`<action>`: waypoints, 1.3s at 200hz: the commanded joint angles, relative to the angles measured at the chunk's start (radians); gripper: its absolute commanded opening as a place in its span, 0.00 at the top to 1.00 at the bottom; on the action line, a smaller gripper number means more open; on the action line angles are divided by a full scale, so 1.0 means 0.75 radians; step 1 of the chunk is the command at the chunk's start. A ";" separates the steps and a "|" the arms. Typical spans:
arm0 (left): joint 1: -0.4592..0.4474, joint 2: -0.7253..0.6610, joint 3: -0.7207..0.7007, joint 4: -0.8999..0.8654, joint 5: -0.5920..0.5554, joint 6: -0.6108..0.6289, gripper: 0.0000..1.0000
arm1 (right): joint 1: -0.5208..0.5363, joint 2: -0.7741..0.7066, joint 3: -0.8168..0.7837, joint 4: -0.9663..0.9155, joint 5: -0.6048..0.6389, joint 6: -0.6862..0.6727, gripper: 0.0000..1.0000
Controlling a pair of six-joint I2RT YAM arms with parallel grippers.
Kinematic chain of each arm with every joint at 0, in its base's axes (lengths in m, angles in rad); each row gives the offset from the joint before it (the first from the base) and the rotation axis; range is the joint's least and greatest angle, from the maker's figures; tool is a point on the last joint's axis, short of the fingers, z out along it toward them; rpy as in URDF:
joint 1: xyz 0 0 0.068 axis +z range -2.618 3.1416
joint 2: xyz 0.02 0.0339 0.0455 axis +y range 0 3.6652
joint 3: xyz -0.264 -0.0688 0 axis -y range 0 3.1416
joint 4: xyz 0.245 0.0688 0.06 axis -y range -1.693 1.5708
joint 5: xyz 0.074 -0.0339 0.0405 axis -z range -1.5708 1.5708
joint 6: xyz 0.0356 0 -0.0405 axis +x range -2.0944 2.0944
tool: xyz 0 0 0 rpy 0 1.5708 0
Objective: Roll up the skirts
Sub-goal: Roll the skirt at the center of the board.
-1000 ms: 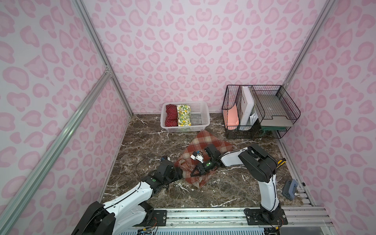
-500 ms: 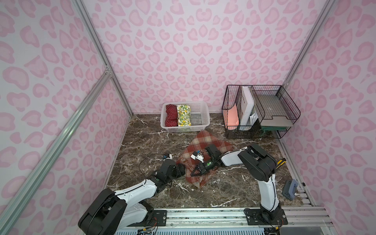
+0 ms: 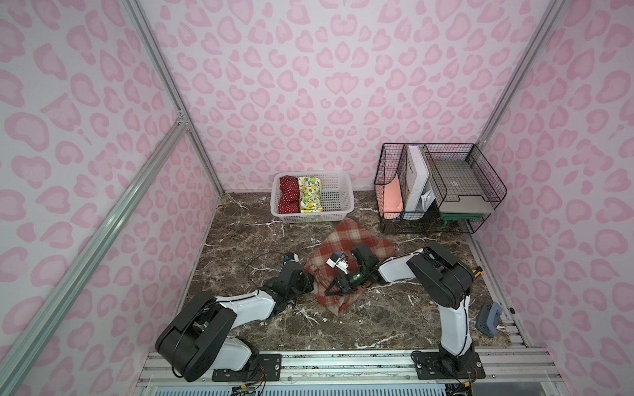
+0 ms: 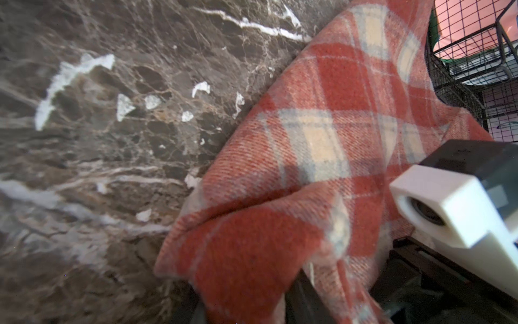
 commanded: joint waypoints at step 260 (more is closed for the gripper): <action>-0.092 -0.223 0.154 -0.774 -0.159 -0.069 1.00 | 0.708 -0.448 0.104 -0.511 1.427 -0.304 0.74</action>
